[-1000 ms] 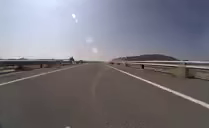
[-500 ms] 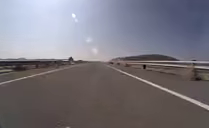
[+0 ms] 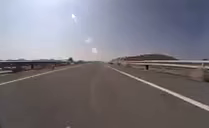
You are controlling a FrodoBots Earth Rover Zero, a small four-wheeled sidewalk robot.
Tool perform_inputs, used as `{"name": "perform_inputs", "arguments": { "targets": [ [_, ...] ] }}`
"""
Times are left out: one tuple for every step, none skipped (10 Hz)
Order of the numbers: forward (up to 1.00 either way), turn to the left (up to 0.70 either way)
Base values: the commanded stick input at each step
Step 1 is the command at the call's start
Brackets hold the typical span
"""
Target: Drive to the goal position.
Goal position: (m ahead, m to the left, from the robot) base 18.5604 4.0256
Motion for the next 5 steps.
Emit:
{"name": "perform_inputs", "arguments": {
  "targets": [
    [1.00, 0.00],
    [1.00, 0.00],
    [1.00, 0.00],
    [1.00, 0.00],
    [1.00, 0.00]
  ]
}}
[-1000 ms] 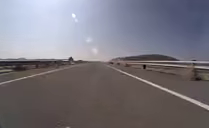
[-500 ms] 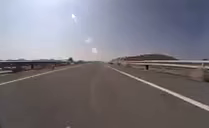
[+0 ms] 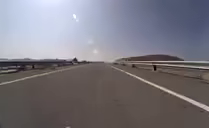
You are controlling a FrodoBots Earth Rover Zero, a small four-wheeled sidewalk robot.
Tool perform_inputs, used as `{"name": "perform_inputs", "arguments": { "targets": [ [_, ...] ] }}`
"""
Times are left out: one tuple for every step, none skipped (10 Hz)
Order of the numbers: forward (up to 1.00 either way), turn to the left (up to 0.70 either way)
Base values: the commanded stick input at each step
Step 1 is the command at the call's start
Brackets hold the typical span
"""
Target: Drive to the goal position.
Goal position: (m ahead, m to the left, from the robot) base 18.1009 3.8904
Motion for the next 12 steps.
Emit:
{"name": "perform_inputs", "arguments": {
  "targets": [
    [1.00, 0.00],
    [1.00, 0.00],
    [1.00, 0.00],
    [1.00, 0.00],
    [1.00, 0.00],
    [1.00, 0.00],
    [1.00, 0.00],
    [1.00, 0.00],
    [1.00, 0.00],
    [1.00, 0.00],
    [1.00, 0.00],
    [1.00, 0.00]
  ]
}}
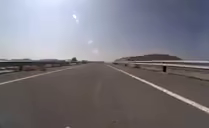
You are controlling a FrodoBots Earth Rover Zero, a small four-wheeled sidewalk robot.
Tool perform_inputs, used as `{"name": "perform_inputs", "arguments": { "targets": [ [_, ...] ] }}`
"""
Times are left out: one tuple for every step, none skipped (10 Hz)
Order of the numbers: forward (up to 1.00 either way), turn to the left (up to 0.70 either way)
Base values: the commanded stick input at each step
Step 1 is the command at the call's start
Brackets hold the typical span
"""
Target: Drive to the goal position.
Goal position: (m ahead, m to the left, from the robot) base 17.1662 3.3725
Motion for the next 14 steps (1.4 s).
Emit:
{"name": "perform_inputs", "arguments": {
  "targets": [
    [1.00, 0.00],
    [1.00, 0.00],
    [1.00, 0.00],
    [1.00, 0.00],
    [1.00, 0.00],
    [1.00, 0.00],
    [1.00, 0.00],
    [1.00, 0.00],
    [1.00, 0.00],
    [1.00, 0.00],
    [1.00, 0.00],
    [1.00, 0.00],
    [1.00, 0.00],
    [1.00, 0.00]
  ]
}}
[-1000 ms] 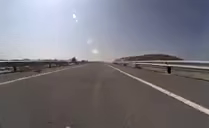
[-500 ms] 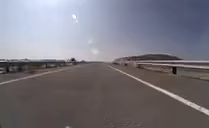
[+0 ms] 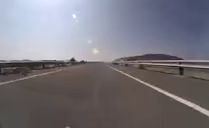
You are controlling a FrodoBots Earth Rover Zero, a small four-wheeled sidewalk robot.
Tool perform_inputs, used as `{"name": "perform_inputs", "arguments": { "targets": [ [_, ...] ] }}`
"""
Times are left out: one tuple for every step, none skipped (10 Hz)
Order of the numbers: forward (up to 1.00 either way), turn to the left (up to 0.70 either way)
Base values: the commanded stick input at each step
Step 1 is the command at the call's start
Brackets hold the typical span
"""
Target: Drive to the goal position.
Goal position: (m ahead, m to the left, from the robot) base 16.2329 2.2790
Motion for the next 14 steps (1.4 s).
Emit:
{"name": "perform_inputs", "arguments": {
  "targets": [
    [1.00, 0.00],
    [1.00, 0.09],
    [1.00, 0.22],
    [1.00, 0.18],
    [1.00, 0.05],
    [1.00, 0.00],
    [1.00, 0.00],
    [1.00, 0.00],
    [1.00, 0.00],
    [1.00, 0.00],
    [1.00, 0.00],
    [1.00, 0.00],
    [1.00, 0.00],
    [1.00, 0.00]
  ]
}}
